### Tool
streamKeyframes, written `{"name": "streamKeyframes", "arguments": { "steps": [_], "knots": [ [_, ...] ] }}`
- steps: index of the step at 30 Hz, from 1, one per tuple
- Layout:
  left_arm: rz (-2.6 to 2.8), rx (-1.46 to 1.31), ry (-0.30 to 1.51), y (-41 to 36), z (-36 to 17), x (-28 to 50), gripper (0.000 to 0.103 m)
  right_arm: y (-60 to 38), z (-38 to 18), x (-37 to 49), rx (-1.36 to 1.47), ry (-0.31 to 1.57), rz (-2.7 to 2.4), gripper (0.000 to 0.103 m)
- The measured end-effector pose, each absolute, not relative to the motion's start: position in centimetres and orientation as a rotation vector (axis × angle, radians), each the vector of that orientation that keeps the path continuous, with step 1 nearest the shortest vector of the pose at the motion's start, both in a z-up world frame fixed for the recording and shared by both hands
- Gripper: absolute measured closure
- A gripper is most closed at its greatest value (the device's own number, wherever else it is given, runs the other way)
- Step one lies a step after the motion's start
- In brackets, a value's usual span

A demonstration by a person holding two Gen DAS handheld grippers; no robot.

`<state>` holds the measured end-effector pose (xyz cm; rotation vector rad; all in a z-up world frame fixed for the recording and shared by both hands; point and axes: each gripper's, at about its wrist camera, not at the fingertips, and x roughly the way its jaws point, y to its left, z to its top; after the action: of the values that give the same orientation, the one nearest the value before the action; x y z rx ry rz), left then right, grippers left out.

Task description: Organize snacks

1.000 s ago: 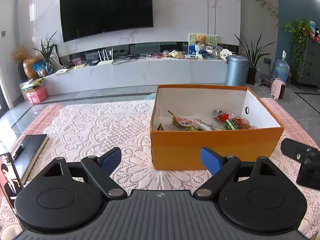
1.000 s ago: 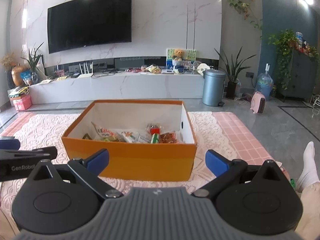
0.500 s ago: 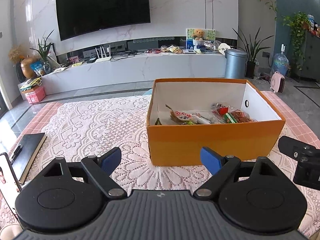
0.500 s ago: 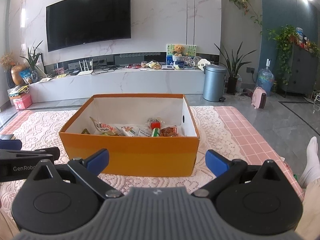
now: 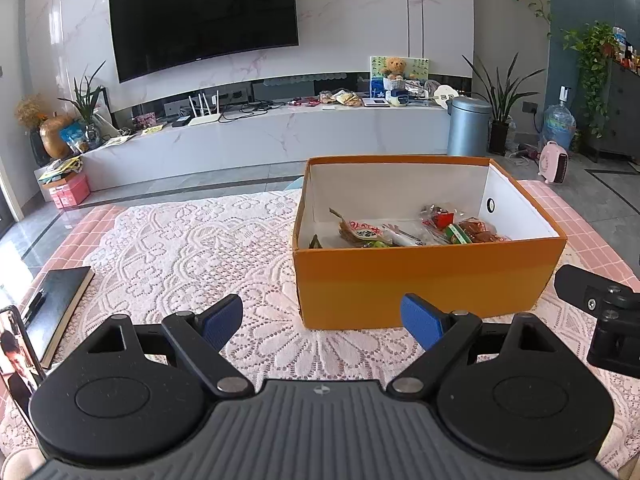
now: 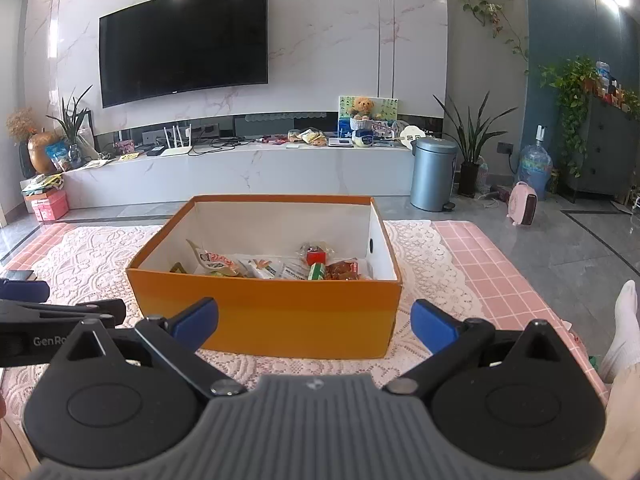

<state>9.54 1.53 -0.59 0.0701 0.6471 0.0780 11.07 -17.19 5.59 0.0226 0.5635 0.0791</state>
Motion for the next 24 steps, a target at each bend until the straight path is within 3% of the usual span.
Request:
{"name": "streamKeyframes", "arguments": {
  "steps": [24],
  "knots": [
    [0.064,0.062,0.632,1.38,-0.14,9.16,0.0,-17.18,6.02,10.61,0.031,0.549,0.097,0.004]
  ]
}}
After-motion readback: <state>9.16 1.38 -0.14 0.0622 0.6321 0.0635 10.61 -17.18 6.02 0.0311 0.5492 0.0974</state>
